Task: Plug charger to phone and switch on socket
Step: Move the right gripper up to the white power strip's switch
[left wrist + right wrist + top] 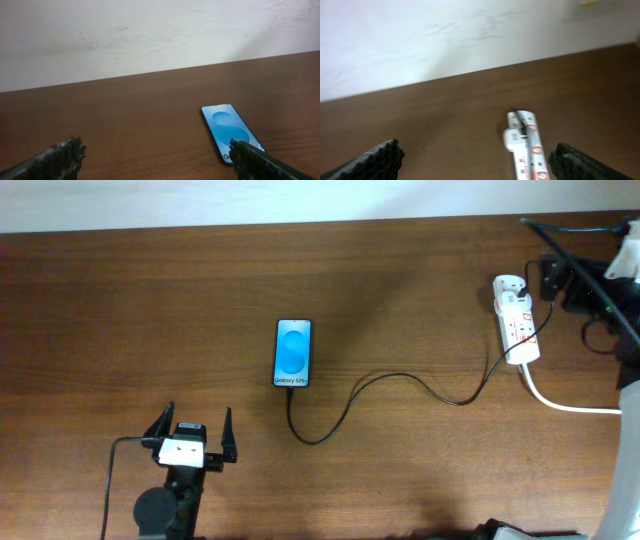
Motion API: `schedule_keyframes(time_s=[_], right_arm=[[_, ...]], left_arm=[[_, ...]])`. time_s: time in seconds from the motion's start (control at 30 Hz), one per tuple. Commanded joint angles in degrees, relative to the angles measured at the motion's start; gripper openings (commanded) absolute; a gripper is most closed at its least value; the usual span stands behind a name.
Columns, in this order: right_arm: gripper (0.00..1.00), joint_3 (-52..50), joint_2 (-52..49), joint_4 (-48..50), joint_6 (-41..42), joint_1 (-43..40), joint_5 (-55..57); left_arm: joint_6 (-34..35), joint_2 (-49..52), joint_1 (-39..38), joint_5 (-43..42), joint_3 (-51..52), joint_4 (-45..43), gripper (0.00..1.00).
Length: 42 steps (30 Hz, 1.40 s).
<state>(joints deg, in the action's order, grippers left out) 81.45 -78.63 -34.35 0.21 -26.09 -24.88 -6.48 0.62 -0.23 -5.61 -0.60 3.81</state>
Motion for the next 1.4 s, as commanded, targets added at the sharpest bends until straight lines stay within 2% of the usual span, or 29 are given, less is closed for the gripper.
schedule_keyframes(time_s=[0.0,0.17,0.3,0.43,0.5,0.63,1.0,1.37], right_arm=[[0.98,0.55,-5.60,0.83,6.14,-7.02,-1.53],[0.99,0.63,-16.13,2.21,13.40,-15.52,-7.34],[1.00,0.63,-21.99,6.16,13.60,-17.20,-8.63],[0.94,0.63,-23.98,8.48,11.32,-15.04,-4.15],[0.94,0.63,-24.00,8.83,10.10,-11.47,5.14],[0.94,0.63,-26.58,9.73,7.08,-6.58,15.50],[0.94,0.63,-36.54,10.34,7.10,-6.16,13.33],[0.94,0.61,-41.88,14.05,7.58,-4.28,11.63]], left_arm=[[-0.92,-0.33,0.28,0.02,0.09,0.35,0.99],[-0.92,-0.33,0.28,0.02,0.09,0.35,0.99],[-0.92,-0.33,0.28,0.02,0.09,0.35,0.99],[-0.92,-0.33,0.28,0.02,0.09,0.35,0.99],[-0.92,-0.33,0.28,0.02,0.09,0.35,0.99],[-0.92,-0.33,0.28,0.02,0.09,0.35,0.99],[-0.92,-0.33,0.28,0.02,0.09,0.35,0.99],[-0.92,-0.33,0.28,0.00,0.09,0.35,0.99]])
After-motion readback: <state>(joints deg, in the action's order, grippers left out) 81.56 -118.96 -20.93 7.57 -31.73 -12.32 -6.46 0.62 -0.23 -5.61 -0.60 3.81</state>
